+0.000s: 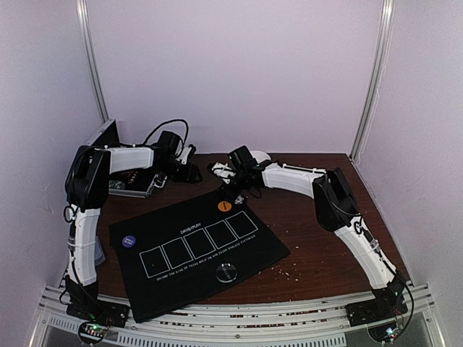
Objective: Distribute texas hold em gaming equipment
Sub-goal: Place the poker chips pile in the big blind area, then pick up the pile of poker chips from the chip case.
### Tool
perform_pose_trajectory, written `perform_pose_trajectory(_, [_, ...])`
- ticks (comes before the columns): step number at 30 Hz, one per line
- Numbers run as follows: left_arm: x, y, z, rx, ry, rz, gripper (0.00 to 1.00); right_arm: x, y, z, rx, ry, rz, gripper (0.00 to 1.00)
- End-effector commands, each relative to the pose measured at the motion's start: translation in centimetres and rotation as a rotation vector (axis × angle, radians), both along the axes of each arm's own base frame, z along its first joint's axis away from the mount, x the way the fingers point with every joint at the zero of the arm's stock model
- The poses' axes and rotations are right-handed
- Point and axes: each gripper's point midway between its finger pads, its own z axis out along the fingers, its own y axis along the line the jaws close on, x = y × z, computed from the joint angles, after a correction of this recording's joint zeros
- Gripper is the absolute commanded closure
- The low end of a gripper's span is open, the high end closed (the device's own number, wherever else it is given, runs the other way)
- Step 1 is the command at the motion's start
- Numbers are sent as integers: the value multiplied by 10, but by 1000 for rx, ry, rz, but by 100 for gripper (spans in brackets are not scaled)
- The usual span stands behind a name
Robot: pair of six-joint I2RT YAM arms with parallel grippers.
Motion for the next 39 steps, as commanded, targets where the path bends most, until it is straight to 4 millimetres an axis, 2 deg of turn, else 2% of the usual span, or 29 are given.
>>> perform_pose_trajectory(1, [1, -1, 26, -15, -53, -10, 37, 5, 8, 24, 67, -15, -7, 28])
perform_pose_trajectory(2, [1, -1, 27, -17, -54, -11, 37, 7, 9, 31, 80, -27, -13, 26])
perform_pose_trajectory(3, [1, -1, 30, -18, -59, -10, 37, 9, 9, 39, 92, -41, -20, 18])
perform_pose_trajectory(4, [1, -1, 32, -19, -64, -12, 37, 11, 9, 47, 100, -56, -27, 3])
perform_pose_trajectory(5, [1, -1, 36, -21, -71, -13, 36, 13, 9, 54, 108, -70, -36, 0])
perform_pose_trajectory(7, [2, -1, 45, -24, -90, -17, 35, 18, 8, 72, 125, -104, -57, 0])
perform_pose_trajectory(10, [4, -1, 65, -19, -133, -24, 32, 22, 7, 109, 165, -166, -75, 0])
perform_pose_trajectory(13, [8, 11, 85, 10, -155, -8, 28, 20, 8, 143, 214, -209, -59, 0])
perform_pose_trajectory(15, [9, 33, 89, 45, -130, 35, 25, 15, 8, 165, 244, -230, -41, 0])
perform_pose_trajectory(17, [13, 68, 92, 83, -110, 109, 22, 8, 5, 185, 259, -248, -17, 0])
perform_pose_trajectory(20, [18, 132, 88, 165, -78, 246, 18, -7, -3, 196, 270, -248, 8, 0])
perform_pose_trajectory(22, [23, 160, 80, 255, -68, 313, 18, -18, -10, 209, 296, -261, 12, 0])
perform_pose_trajectory(26, [40, 187, 63, 419, -83, 366, 22, -34, -24, 203, 301, -257, 6, 0])
perform_pose_trajectory(29, [63, 208, 59, 504, -109, 438, 35, -40, -32, 195, 281, -246, -5, 0])
perform_pose_trajectory(30, [70, 215, 60, 529, -122, 461, 37, -42, -35, 193, 277, -242, -9, 0])
perform_pose_trajectory(35, [98, 228, 54, 593, -165, 522, 36, -47, -41, 180, 260, -220, -26, 0])
perform_pose_trajectory(39, [105, 241, 32, 656, -151, 572, 36, -49, -42, 175, 267, -198, -29, 1])
